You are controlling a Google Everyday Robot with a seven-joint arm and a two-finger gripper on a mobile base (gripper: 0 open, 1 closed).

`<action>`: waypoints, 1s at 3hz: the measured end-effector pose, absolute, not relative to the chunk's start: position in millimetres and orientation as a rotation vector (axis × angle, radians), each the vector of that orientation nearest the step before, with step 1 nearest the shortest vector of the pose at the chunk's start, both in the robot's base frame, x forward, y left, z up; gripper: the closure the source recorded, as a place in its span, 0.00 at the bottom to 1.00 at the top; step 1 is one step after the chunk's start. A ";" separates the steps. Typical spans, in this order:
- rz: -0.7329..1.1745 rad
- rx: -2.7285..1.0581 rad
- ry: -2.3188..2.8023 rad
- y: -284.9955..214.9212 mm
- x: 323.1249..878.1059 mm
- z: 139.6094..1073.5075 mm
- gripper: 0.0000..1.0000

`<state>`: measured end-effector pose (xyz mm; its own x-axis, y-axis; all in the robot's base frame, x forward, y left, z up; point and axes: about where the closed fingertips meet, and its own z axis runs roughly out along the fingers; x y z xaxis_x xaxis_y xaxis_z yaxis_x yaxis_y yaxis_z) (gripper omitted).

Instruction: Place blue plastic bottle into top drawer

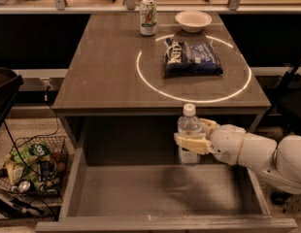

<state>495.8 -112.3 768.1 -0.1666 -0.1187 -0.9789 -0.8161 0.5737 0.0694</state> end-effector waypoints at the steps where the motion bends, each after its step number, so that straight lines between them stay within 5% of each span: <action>1: 0.827 -0.793 1.637 -104.4 476.5 741.3 1.00; 3: 0.831 -0.844 1.575 -86.6 475.1 743.5 1.00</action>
Offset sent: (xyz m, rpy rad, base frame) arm -0.0173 0.0071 -0.0236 0.0389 0.0259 0.0376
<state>475.1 -86.6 743.5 -0.1349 -0.0872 -0.9870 -0.8639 0.4982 0.0740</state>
